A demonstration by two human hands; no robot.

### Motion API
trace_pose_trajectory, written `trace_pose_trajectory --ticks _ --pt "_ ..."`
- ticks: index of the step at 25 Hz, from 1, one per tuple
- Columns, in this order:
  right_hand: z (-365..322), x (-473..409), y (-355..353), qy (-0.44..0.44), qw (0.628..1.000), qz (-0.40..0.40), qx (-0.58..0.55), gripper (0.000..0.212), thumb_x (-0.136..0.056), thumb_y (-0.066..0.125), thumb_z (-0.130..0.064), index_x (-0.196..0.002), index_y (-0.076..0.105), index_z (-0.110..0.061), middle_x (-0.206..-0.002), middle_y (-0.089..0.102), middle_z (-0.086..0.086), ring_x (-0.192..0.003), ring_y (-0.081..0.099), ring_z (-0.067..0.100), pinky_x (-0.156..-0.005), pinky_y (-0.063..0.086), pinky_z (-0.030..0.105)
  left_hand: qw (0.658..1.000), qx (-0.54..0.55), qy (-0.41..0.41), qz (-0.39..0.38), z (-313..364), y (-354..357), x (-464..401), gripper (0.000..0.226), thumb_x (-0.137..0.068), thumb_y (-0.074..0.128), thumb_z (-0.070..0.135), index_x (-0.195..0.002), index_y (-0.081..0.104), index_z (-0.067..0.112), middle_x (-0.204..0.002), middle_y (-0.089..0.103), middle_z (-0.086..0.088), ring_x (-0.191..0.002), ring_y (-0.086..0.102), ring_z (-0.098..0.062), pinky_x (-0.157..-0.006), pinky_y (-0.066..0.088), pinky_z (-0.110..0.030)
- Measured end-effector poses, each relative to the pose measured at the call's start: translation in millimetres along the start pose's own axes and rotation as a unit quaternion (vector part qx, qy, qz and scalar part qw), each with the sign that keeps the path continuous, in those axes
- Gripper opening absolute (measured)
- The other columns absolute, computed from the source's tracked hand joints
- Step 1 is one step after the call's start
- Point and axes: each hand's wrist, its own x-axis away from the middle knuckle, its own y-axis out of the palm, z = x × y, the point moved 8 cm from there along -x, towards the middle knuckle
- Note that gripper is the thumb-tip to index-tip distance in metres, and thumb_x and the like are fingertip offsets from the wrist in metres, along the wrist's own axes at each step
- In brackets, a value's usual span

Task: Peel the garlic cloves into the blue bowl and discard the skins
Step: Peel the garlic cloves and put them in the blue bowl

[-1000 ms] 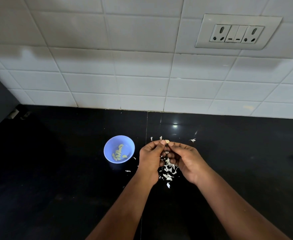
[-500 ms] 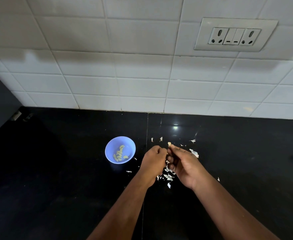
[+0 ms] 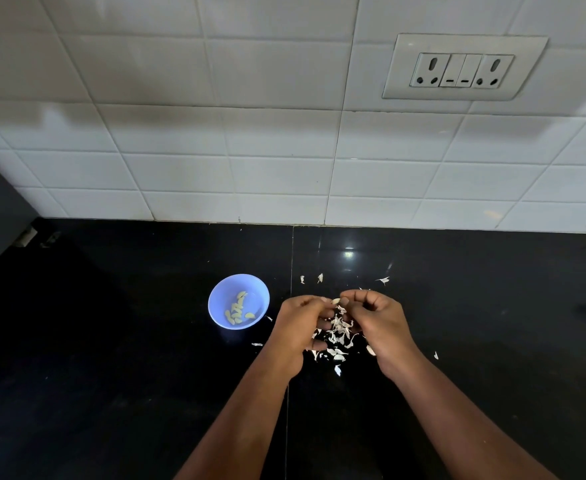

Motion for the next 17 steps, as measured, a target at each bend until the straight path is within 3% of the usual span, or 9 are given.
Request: trace_pose_trajectory --ticks 4,11,14,17 --pt "-9.8 0.2 -1.0 -0.051 0.997 -0.023 0.056 0.007 -0.093 0.077 -0.015 -0.095 0.08 -0.021 -0.089 0.079 0.0 -0.08 0.072 0.011 -0.074 0.058 0.023 1.0 0.02 -0.001 -0.011 -0.5 1.0 0.8 0.015 -0.098 0.073 0.028 -0.104 0.079 0.016 -0.091 0.075 0.003 -0.08 0.068 -0.008 -0.058 0.057 -0.03" --pt "-12.7 4.2 1.9 -0.041 0.997 -0.058 0.026 0.014 -0.092 0.077 -0.008 -0.103 0.078 -0.016 -0.084 0.076 0.0 -0.078 0.071 0.011 -0.07 0.058 0.022 0.999 -0.007 0.042 0.008 3.4 -2.0 3.9 0.003 -0.09 0.082 0.026 -0.093 0.081 0.026 -0.095 0.077 0.006 -0.083 0.067 -0.007 -0.061 0.057 -0.027" --pt "-8.8 5.3 3.6 -0.027 0.997 -0.068 0.038 0.009 -0.092 0.078 -0.009 -0.098 0.081 -0.014 -0.085 0.077 0.009 -0.078 0.071 0.016 -0.074 0.062 0.033 0.995 -0.048 0.077 0.03 7.6 -3.8 5.8 0.003 -0.091 0.081 0.026 -0.092 0.08 0.029 -0.091 0.078 0.009 -0.085 0.071 -0.005 -0.066 0.064 -0.033" --pt "-5.5 5.9 2.3 -0.022 0.998 -0.048 0.043 0.005 -0.089 0.081 -0.009 -0.093 0.08 -0.01 -0.085 0.075 0.018 -0.077 0.071 0.018 -0.071 0.061 0.029 0.985 -0.114 0.11 0.063 11.3 -7.9 7.2 0.007 -0.089 0.081 0.03 -0.089 0.079 0.037 -0.087 0.078 0.018 -0.086 0.073 0.0 -0.077 0.064 -0.044"
